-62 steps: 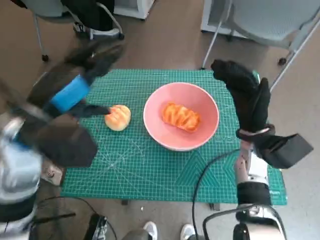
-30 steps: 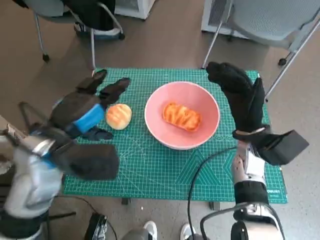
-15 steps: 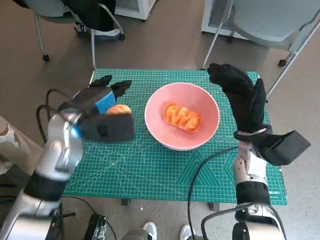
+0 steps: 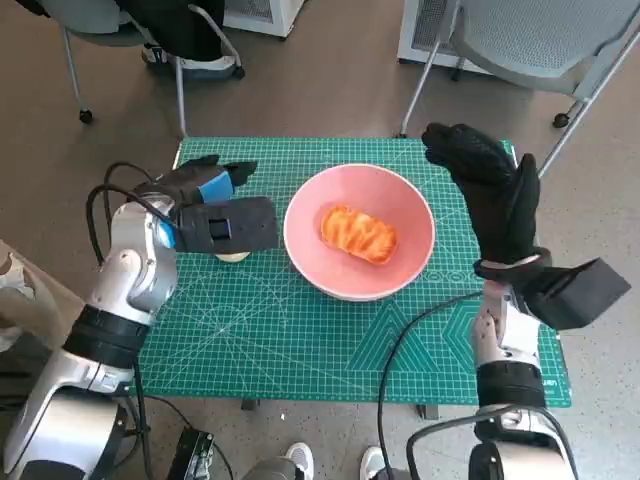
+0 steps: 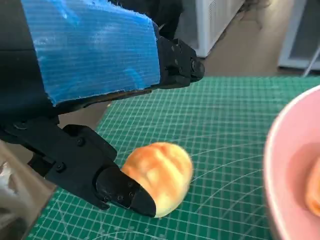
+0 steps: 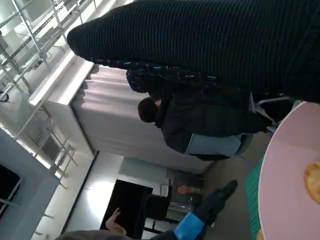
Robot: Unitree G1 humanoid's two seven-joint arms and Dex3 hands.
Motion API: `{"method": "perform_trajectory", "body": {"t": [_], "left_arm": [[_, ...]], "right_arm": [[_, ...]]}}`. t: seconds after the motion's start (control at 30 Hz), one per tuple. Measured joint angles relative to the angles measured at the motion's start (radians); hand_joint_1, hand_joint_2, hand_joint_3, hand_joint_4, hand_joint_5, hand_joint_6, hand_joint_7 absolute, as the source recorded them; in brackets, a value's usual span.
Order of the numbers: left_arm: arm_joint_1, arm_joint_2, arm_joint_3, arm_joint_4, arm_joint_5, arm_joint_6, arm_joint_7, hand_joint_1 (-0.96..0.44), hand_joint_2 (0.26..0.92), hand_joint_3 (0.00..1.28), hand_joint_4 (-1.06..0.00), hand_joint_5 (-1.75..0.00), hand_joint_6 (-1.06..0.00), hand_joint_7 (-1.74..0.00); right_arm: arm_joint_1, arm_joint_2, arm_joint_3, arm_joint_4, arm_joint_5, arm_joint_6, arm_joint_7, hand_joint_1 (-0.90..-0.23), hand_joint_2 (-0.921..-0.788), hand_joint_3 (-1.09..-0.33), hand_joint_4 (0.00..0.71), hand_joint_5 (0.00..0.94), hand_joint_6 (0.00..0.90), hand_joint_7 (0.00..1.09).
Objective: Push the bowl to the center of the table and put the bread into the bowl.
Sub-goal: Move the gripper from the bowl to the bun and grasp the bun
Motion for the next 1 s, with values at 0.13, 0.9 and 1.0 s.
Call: {"method": "perform_trajectory", "body": {"t": [0.13,0.9,1.0], "left_arm": [[-0.018,-0.007,-0.010,0.054,0.000,-0.008,0.009,-0.42,0.674,0.00,0.00,0.00,-0.15,0.00],[-0.180,-0.109,-0.093,0.462,-0.001,-0.057,0.043,-0.41,0.673,0.00,0.00,0.00,-0.13,0.00],[-0.203,-0.123,-0.105,0.518,-0.001,-0.065,0.046,-0.43,0.672,0.00,0.00,0.00,-0.13,0.00]], "right_arm": [[0.000,0.000,0.001,0.000,-0.001,-0.001,-0.003,-0.654,-0.921,-0.759,0.213,0.000,0.098,0.49],[0.000,-0.001,0.002,0.013,-0.001,-0.011,-0.005,-0.657,-0.921,-0.761,0.211,0.000,0.094,0.49],[-0.001,-0.001,0.001,0.019,-0.001,-0.011,-0.005,-0.660,-0.921,-0.761,0.211,0.000,0.094,0.49]]}}
